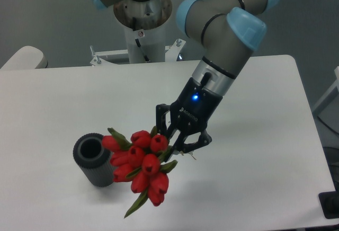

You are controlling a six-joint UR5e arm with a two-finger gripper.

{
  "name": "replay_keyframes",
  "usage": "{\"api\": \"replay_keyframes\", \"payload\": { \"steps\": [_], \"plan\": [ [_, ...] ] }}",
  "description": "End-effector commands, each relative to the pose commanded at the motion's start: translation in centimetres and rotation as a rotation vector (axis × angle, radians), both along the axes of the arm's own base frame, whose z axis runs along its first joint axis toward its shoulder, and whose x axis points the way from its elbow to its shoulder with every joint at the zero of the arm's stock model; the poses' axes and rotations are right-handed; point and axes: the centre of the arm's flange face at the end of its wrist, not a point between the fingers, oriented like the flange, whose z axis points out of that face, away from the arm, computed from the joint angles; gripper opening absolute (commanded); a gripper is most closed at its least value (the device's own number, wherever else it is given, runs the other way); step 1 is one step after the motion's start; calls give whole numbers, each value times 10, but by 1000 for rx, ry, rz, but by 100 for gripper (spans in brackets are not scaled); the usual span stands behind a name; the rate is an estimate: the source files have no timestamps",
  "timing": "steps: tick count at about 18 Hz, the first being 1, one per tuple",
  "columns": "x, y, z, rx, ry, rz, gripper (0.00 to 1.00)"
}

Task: Pick up the flowers from the table
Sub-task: 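Lift the red tulip bunch up off the table toward the black vase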

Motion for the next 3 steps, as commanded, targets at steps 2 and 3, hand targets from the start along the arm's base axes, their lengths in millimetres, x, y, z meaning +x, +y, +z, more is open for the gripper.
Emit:
{"api": "replay_keyframes", "payload": {
  "steps": [2,3],
  "plan": [
    [0,0,1,3,6,-3,24],
    [0,0,1,4,5,-3,24]
  ]
}}
